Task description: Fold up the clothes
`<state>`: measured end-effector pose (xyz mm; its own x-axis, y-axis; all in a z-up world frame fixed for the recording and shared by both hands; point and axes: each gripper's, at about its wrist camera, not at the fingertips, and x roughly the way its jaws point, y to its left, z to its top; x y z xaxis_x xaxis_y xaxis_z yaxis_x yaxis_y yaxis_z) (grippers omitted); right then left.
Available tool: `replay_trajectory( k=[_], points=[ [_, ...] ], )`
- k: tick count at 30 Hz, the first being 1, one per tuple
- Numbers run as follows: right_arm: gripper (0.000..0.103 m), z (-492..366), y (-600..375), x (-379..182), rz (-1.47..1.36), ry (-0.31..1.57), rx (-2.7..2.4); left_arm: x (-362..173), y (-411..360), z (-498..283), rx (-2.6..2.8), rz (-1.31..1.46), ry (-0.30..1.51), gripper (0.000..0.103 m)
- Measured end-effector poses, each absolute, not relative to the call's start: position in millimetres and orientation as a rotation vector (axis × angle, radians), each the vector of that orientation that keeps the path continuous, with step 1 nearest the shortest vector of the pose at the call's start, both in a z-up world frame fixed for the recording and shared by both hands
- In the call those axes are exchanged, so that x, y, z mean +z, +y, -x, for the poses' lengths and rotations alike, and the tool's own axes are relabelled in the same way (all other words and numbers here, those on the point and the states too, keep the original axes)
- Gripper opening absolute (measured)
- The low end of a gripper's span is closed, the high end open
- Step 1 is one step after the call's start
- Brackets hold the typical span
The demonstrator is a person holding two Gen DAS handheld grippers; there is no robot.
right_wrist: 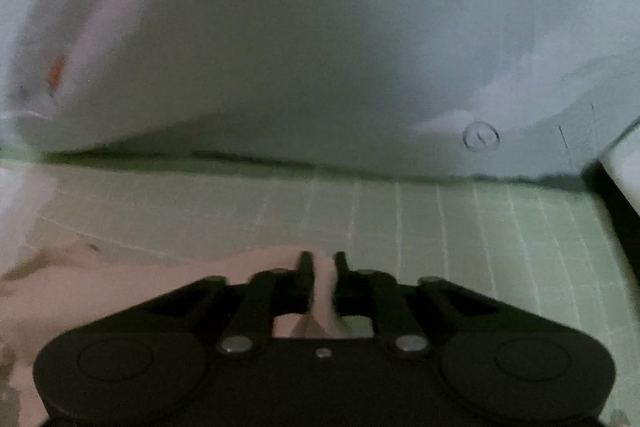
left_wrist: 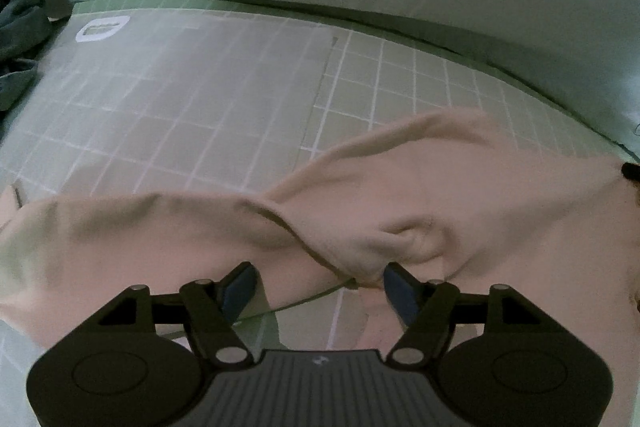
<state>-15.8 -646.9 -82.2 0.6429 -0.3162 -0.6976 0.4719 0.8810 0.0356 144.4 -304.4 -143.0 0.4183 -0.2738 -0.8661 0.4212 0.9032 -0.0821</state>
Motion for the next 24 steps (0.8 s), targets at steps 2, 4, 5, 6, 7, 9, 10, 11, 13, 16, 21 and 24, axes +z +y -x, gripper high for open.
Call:
replay_trajectory(
  k=[2, 4, 5, 6, 7, 9, 10, 11, 13, 16, 21, 24],
  points=[
    [0.053, 27, -637, -78, -0.196, 0.726, -0.503, -140, -305, -142, -0.435, -0.163, 1.050, 0.072],
    [0.075, 42, -626, -72, -0.194, 0.697, -0.543, -135, -301, -135, -0.439, -0.161, 1.045, 0.073],
    [0.082, 56, -620, -69, -0.205, 0.687, -0.560, -132, -299, -131, -0.441, -0.159, 1.042, 0.073],
    [0.082, 69, -614, -67, -0.215, 0.678, -0.574, -130, -296, -126, -0.444, -0.158, 1.040, 0.073],
    [0.084, 84, -607, -66, -0.219, 0.677, -0.584, -128, -294, -121, -0.447, -0.158, 1.038, 0.074],
    [0.097, 118, -593, -66, -0.220, 0.677, -0.617, -123, -289, -107, -0.453, -0.158, 1.038, 0.076],
    [0.103, 136, -587, -66, -0.221, 0.678, -0.634, -121, -286, -99, -0.457, -0.160, 1.039, 0.078],
    [0.103, 154, -582, -68, -0.230, 0.683, -0.652, -119, -283, -88, -0.462, -0.163, 1.039, 0.078],
    [0.103, 189, -572, -71, -0.249, 0.695, -0.688, -117, -281, -68, -0.481, -0.172, 1.039, 0.079],
    [0.103, 233, -560, -82, -0.293, 0.700, -0.763, -118, -284, -32, -0.527, -0.210, 1.035, 0.084],
    [0.103, 289, -553, -95, -0.337, 0.711, -0.842, -126, -287, 17, -0.562, -0.242, 1.036, 0.086],
    [0.103, 307, -558, -97, -0.350, 0.711, -0.843, -135, -287, 39, -0.548, -0.218, 1.056, 0.086]
  ],
)
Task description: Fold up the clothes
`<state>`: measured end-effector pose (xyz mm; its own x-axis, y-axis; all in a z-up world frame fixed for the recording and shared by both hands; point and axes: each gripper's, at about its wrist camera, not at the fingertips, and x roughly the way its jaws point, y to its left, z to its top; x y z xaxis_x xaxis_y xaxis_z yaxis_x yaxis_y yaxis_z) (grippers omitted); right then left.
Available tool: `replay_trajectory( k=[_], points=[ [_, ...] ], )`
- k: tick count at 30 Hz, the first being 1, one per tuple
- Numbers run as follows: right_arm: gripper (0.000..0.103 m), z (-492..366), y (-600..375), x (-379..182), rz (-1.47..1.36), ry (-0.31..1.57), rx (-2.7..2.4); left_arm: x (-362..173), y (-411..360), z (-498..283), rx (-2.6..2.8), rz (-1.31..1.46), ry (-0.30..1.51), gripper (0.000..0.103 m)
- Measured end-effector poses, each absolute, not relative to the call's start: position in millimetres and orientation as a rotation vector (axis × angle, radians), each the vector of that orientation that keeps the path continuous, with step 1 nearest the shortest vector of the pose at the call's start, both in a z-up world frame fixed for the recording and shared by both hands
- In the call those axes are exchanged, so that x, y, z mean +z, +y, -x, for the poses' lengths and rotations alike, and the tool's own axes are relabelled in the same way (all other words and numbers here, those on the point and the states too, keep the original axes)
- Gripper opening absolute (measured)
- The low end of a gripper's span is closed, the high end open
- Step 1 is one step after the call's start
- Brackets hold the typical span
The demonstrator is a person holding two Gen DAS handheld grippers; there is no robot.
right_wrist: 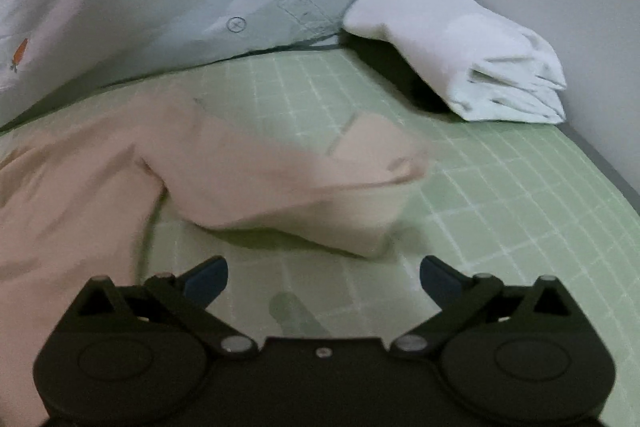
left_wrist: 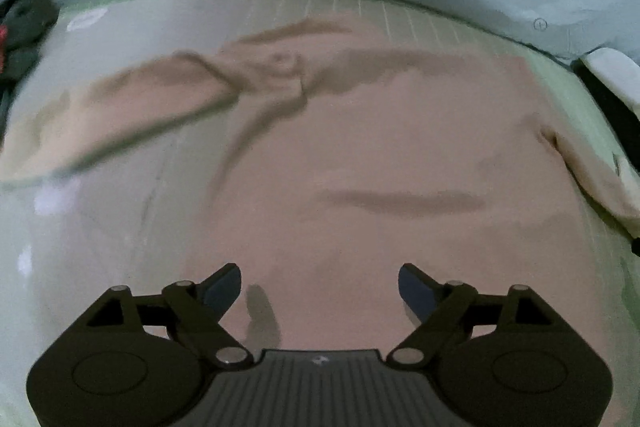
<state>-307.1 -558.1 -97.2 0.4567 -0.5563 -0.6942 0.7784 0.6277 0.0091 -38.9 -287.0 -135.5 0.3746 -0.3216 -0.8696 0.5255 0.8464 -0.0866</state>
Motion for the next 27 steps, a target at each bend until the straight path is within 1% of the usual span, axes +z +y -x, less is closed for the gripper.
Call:
replay_trajectory(
  k=[3, 6, 10, 13, 15, 17, 18, 20, 21, 23, 24, 25, 26, 27],
  points=[
    [0.103, 321, -567, -97, -0.368, 0.686, -0.840, -147, -288, 54, -0.515, -0.205, 1.075, 0.087],
    [0.103, 330, -587, -97, -0.415, 0.658, -0.849, -151, -294, 64, -0.489, -0.228, 1.037, 0.090],
    [0.103, 335, -618, -95, -0.466, 0.624, -0.877, -154, -302, 62, -0.454, -0.223, 1.033, 0.098],
    [0.102, 331, -652, -97, -0.520, 0.611, -0.917, -156, -310, 59, -0.431, -0.234, 1.035, 0.102],
    [0.095, 327, -678, -100, -0.583, 0.600, -0.936, -158, -316, 56, -0.418, -0.264, 1.041, 0.103],
    [0.079, 322, -696, -102, -0.628, 0.603, -0.944, -158, -317, 55, -0.411, -0.269, 1.051, 0.103],
    [0.074, 320, -704, -104, -0.645, 0.605, -0.944, -158, -317, 54, -0.412, -0.269, 1.053, 0.103],
    [0.059, 314, -712, -107, -0.647, 0.625, -0.928, -158, -316, 54, -0.415, -0.268, 1.051, 0.103],
    [0.056, 312, -716, -109, -0.646, 0.636, -0.920, -158, -317, 54, -0.415, -0.269, 1.050, 0.103],
    [0.046, 308, -717, -113, -0.634, 0.654, -0.897, -158, -317, 54, -0.414, -0.271, 1.050, 0.103],
    [0.044, 307, -717, -114, -0.629, 0.657, -0.883, -158, -317, 54, -0.414, -0.272, 1.052, 0.103],
    [0.036, 307, -716, -115, -0.623, 0.659, -0.869, -158, -318, 53, -0.415, -0.273, 1.054, 0.103],
    [0.020, 306, -716, -116, -0.618, 0.660, -0.856, -158, -318, 53, -0.415, -0.275, 1.056, 0.103],
    [0.013, 308, -714, -114, -0.612, 0.650, -0.848, -158, -319, 52, -0.415, -0.275, 1.057, 0.103]
  ],
)
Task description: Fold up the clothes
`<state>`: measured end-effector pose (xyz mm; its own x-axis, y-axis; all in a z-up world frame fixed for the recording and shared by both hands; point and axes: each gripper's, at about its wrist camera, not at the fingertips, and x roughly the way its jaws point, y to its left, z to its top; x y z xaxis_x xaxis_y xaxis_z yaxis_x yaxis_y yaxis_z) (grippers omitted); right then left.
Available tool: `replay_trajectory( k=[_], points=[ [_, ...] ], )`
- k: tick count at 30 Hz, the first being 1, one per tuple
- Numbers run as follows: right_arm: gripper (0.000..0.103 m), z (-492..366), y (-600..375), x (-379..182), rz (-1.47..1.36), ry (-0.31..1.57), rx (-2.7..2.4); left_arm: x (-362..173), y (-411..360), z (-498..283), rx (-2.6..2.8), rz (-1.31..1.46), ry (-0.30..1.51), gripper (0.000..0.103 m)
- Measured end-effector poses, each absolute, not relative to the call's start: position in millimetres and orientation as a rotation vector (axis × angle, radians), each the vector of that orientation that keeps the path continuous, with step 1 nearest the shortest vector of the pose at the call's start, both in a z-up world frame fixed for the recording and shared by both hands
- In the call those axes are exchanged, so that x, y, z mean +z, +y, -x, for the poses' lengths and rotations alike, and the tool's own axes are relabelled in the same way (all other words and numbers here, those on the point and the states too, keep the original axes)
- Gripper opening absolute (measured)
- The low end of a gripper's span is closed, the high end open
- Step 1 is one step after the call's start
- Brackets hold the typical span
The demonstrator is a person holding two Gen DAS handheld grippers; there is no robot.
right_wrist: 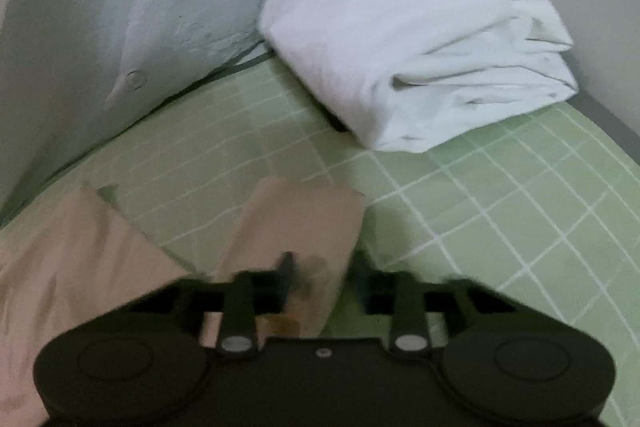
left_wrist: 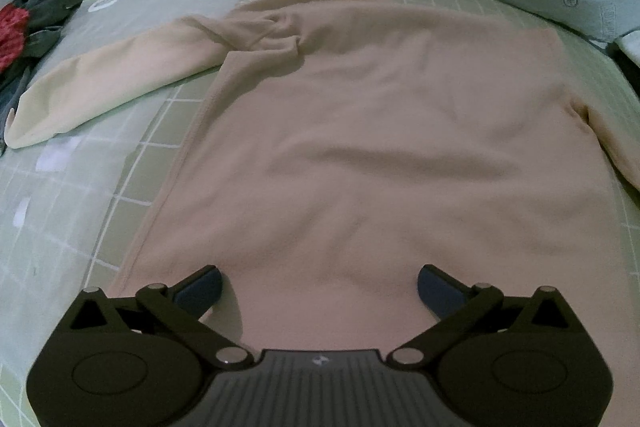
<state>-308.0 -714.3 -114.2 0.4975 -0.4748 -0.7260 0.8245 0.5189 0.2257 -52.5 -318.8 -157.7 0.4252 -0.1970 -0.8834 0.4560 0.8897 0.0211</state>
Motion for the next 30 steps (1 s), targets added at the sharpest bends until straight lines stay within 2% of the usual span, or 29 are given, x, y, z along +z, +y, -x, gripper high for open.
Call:
replay_trajectory(
  k=[1, 2, 9, 12, 15, 20, 25, 28, 30],
  points=[
    [0.006, 310, -713, -113, -0.606, 0.640, -0.841, -158, -319, 53, -0.414, -0.275, 1.058, 0.103],
    [0.004, 312, -711, -111, -0.598, 0.627, -0.839, -157, -319, 53, -0.413, -0.274, 1.057, 0.103],
    [0.003, 359, -659, -56, -0.417, 0.455, -1.059, -159, -319, 56, -0.410, -0.267, 1.044, 0.103],
    [0.004, 376, -639, -67, -0.445, 0.497, -1.089, -159, -318, 56, -0.411, -0.266, 1.041, 0.103],
    [0.010, 391, -623, -88, -0.498, 0.581, -1.121, -159, -317, 56, -0.414, -0.267, 1.040, 0.103],
    [0.041, 410, -611, -106, -0.664, 0.597, -1.159, -159, -317, 56, -0.415, -0.267, 1.040, 0.103],
    [0.062, 410, -615, -100, -0.649, 0.595, -1.209, -158, -317, 56, -0.411, -0.265, 1.041, 0.103],
    [0.086, 406, -612, -92, -0.589, 0.596, -1.203, -158, -318, 56, -0.412, -0.265, 1.042, 0.103],
    [0.095, 397, -605, -88, -0.498, 0.596, -1.196, -158, -317, 56, -0.419, -0.264, 1.037, 0.103]
  ],
)
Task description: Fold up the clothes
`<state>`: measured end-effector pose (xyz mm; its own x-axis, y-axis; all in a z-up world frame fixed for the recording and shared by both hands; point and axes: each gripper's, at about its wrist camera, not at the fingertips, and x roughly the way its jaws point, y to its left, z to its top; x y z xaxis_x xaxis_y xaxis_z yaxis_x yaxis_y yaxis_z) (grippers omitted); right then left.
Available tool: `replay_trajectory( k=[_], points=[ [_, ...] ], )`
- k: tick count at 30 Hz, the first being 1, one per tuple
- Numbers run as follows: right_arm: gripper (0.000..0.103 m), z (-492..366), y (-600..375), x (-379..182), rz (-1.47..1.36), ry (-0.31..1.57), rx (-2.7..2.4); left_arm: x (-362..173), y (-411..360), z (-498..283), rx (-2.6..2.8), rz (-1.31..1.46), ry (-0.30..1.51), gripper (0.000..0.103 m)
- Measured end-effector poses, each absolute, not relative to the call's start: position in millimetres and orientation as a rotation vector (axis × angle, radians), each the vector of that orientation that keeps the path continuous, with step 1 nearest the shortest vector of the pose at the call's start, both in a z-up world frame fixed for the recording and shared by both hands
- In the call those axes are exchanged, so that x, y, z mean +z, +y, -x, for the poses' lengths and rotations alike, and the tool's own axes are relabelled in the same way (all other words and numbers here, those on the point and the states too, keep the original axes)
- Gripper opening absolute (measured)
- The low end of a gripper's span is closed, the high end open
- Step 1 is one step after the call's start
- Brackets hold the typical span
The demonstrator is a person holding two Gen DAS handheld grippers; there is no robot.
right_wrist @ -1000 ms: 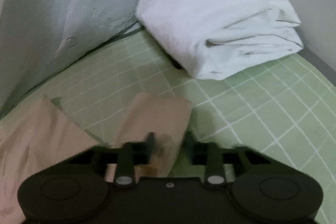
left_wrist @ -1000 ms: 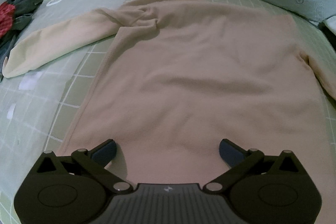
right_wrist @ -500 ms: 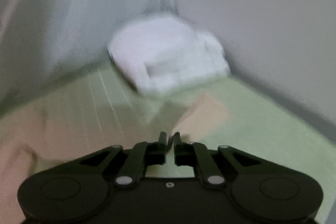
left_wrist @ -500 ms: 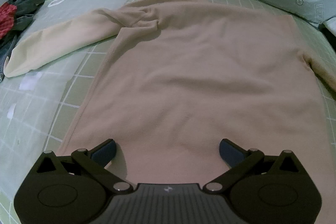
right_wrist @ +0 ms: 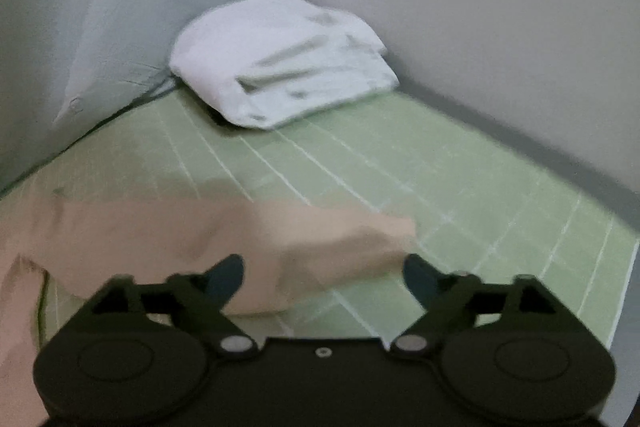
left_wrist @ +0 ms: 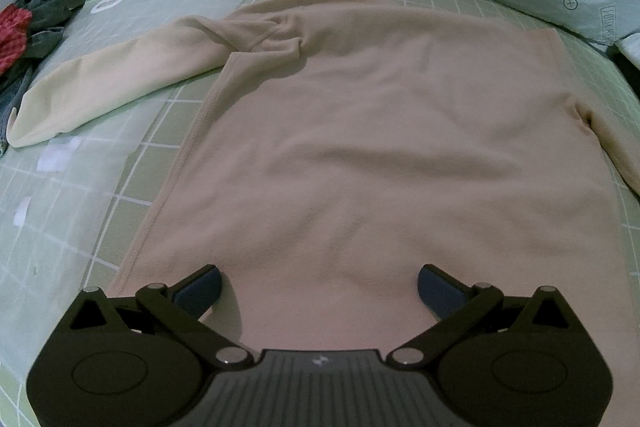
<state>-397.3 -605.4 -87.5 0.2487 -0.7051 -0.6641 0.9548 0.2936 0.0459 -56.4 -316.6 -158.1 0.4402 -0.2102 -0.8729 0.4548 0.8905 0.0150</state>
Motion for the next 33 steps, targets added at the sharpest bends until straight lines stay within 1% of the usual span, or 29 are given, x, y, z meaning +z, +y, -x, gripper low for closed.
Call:
replay_trajectory(
  k=[1, 5, 10, 19, 20, 22, 23, 25, 29, 33],
  points=[
    [0.103, 392, -601, -86, -0.458, 0.592, -1.184, -158, -315, 57, -0.426, -0.264, 1.033, 0.103],
    [0.103, 372, -581, -81, -0.368, 0.587, -1.054, -152, -300, 60, -0.449, -0.208, 1.028, 0.103],
    [0.103, 343, -546, -80, -0.282, 0.635, -0.895, -132, -255, 55, -0.362, -0.141, 0.973, 0.103],
    [0.103, 287, -491, -86, -0.309, 0.720, -0.772, -97, -148, 0, -0.148, -0.049, 0.929, 0.101],
    [0.103, 281, -484, -87, -0.311, 0.727, -0.769, -95, -136, -9, -0.132, -0.049, 0.925, 0.101],
    [0.103, 270, -470, -89, -0.315, 0.741, -0.764, -93, -114, -30, -0.106, -0.049, 0.921, 0.092],
    [0.103, 265, -464, -89, -0.314, 0.747, -0.763, -93, -104, -40, -0.099, -0.041, 0.920, 0.091],
    [0.103, 255, -448, -91, -0.304, 0.758, -0.767, -92, -85, -59, -0.087, -0.022, 0.920, 0.082],
    [0.103, 238, -423, -97, -0.300, 0.787, -0.788, -96, -56, -102, -0.070, 0.026, 0.910, 0.080],
    [0.103, 221, -406, -104, -0.329, 0.815, -0.845, -105, -43, -147, -0.075, 0.033, 0.919, 0.078]
  ],
)
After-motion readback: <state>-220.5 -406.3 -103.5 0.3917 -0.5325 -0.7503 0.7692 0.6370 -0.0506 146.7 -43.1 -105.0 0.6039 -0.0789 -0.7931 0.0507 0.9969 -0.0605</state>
